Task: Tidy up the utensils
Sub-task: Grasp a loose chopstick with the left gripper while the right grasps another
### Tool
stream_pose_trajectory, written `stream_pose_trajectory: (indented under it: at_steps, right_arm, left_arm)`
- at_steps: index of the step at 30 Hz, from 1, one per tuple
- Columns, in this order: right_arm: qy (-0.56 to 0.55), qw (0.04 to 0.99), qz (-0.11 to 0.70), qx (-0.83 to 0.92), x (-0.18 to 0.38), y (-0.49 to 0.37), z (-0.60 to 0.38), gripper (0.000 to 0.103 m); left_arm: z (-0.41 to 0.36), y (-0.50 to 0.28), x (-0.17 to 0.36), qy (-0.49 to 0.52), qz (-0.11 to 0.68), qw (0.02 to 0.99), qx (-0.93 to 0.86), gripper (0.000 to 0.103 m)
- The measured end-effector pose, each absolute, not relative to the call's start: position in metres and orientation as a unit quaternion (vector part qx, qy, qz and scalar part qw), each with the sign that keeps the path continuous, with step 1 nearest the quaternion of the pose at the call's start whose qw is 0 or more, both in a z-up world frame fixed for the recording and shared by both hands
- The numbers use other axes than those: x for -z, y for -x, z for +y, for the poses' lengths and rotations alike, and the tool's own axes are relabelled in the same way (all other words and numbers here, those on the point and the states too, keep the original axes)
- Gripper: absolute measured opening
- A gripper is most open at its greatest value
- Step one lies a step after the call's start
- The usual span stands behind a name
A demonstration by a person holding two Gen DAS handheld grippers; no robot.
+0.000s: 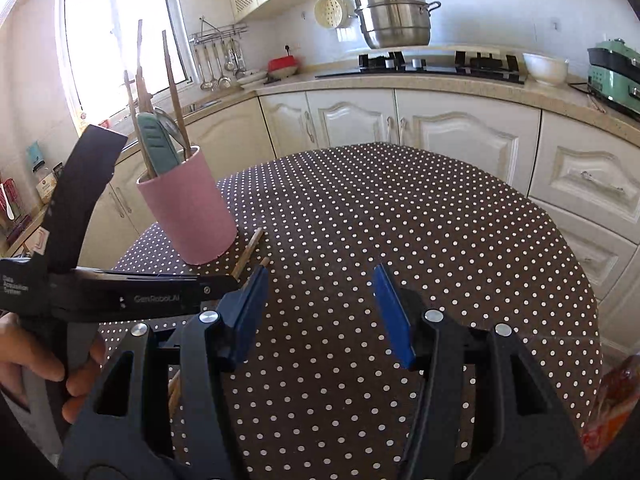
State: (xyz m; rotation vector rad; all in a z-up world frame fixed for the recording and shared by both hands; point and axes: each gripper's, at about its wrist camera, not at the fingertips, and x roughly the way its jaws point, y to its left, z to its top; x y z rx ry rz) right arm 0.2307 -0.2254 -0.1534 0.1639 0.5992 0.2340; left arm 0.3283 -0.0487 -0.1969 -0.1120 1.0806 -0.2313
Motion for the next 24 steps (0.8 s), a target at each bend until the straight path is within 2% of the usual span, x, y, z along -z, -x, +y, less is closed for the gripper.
stream_pose_trajectory:
  at_steps: [5,13,24]
  right_arm:
    - [-0.083,0.941,0.305,-0.117,0.156,-0.237,-0.226,0.054]
    - [-0.084,0.925,0.346,-0.13,0.162,-0.245,-0.213,0.054]
    - [-0.056,0.872,0.462,-0.154,0.173,-0.272,-0.145,0.054]
  left_arm:
    - [-0.047,-0.336,0.205,0.059,0.516,0.848,0.106,0.007]
    - [-0.023,-0.311,0.203,0.084,0.503,0.854,0.109,0.006]
    - [0.031,-0.264,0.198,0.105,0.498,0.857,0.082,0.006]
